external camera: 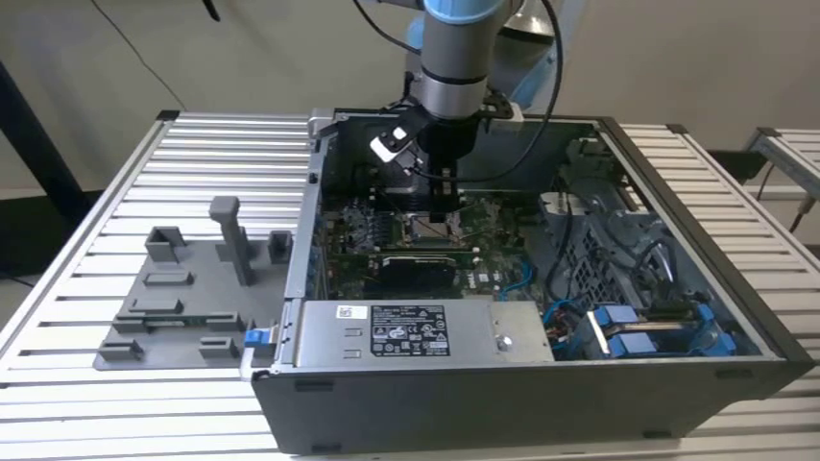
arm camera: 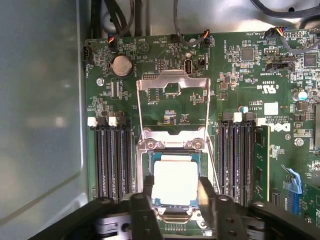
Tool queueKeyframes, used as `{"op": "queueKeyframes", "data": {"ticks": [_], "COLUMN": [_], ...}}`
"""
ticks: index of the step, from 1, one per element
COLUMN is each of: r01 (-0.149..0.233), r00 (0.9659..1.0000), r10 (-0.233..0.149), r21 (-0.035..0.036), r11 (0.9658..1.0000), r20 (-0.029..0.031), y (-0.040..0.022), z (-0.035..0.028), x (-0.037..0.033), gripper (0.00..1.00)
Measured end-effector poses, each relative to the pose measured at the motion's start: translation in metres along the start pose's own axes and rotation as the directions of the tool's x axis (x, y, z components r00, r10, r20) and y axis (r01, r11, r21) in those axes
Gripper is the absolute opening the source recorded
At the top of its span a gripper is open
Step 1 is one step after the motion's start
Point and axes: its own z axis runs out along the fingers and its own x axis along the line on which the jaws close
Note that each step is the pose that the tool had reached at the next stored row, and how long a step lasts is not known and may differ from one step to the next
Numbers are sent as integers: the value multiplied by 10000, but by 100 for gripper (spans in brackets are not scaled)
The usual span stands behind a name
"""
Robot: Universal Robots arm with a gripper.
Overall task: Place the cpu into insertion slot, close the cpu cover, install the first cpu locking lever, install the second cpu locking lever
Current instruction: 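Close the cpu cover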
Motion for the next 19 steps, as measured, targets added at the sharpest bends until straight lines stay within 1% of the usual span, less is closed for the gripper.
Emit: {"op": "queueKeyframes", "data": {"ticks": [1,5,6,7,8,10,11,13,14,15,19], "r01": [-2,-4,-4,-3,-3,-5,-5,-4,-1,-2,-11], "r00": [10000,10000,10000,10000,10000,10000,10000,10000,10000,10000,10000], "r10": [2,4,4,3,3,5,5,3,1,2,11], "r21": [35,96,100,101,102,100,100,100,100,124,240], "r11": [10000,10000,10000,9999,9999,9999,9999,9999,9999,9999,9997], "r20": [1,1,1,1,2,1,1,1,1,2,6], "y": [28,196,219,226,227,227,228,229,236,267,441], "z": [0,4,5,5,5,5,5,5,5,6,10], "x": [1,10,16,20,19,20,20,20,20,21,27], "gripper": [41,41,41,41,38,26,26,14,14,11,11]}}
